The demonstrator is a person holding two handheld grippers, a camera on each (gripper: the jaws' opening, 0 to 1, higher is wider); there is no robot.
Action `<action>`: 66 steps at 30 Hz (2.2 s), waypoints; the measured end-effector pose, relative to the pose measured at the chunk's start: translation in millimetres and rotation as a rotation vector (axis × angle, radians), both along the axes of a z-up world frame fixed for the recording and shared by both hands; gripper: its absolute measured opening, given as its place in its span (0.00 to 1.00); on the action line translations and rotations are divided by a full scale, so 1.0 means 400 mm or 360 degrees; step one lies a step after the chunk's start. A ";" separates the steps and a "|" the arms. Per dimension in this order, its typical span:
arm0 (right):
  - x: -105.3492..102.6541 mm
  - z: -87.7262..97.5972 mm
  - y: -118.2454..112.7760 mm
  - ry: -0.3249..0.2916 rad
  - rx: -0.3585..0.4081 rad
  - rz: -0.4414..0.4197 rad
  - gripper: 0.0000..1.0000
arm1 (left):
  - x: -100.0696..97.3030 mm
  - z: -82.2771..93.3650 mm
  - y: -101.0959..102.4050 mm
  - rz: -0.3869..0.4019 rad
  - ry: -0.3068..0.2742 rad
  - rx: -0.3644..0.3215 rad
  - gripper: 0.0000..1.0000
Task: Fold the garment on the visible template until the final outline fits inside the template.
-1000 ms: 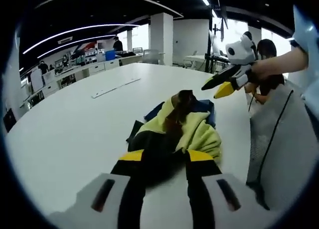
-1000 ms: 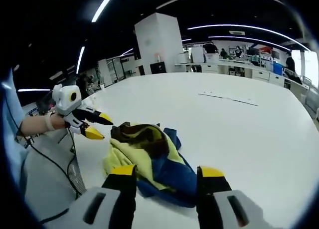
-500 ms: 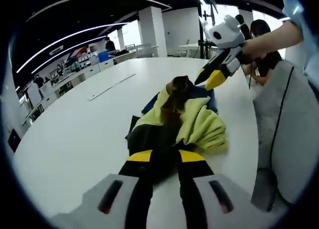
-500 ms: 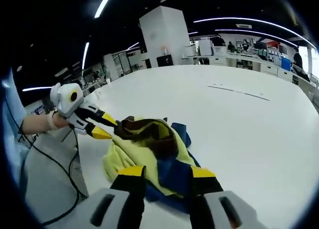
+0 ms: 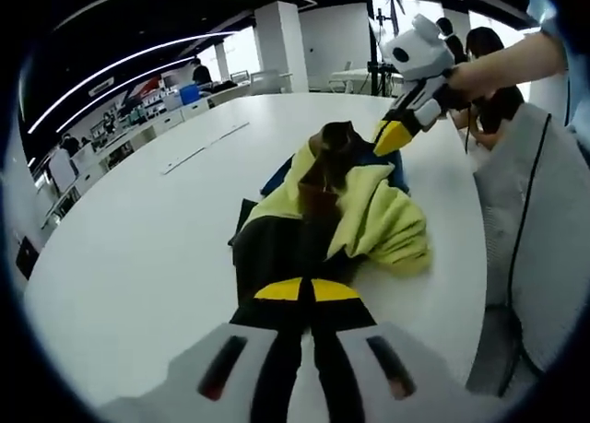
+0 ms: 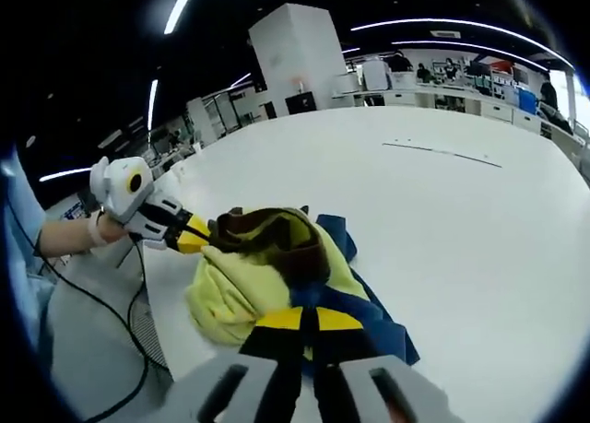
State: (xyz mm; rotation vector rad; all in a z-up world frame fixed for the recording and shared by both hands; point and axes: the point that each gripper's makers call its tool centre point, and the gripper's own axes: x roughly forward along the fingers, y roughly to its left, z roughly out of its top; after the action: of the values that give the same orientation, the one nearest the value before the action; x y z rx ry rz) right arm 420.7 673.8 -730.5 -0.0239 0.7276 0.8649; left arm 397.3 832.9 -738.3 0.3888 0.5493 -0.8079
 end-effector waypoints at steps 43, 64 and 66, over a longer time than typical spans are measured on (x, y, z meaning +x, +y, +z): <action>0.064 0.776 -0.051 -0.0826 0.0825 -0.0107 0.00 | 0.126 0.739 0.119 0.0204 -0.0584 -0.0947 0.00; 0.513 0.365 -0.032 -0.0371 0.0517 -0.0287 0.00 | 0.532 0.345 0.133 0.0311 -0.0031 -0.0877 0.00; 0.563 0.321 -0.026 -0.0343 0.0485 -0.0281 0.00 | 0.590 0.302 0.149 0.0333 0.0035 -0.0857 0.00</action>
State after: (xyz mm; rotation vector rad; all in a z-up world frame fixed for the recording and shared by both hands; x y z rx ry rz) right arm 646.0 663.3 -602.3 0.2135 0.3848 0.7818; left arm 633.2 892.3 -617.4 -0.1709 0.3654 -0.7248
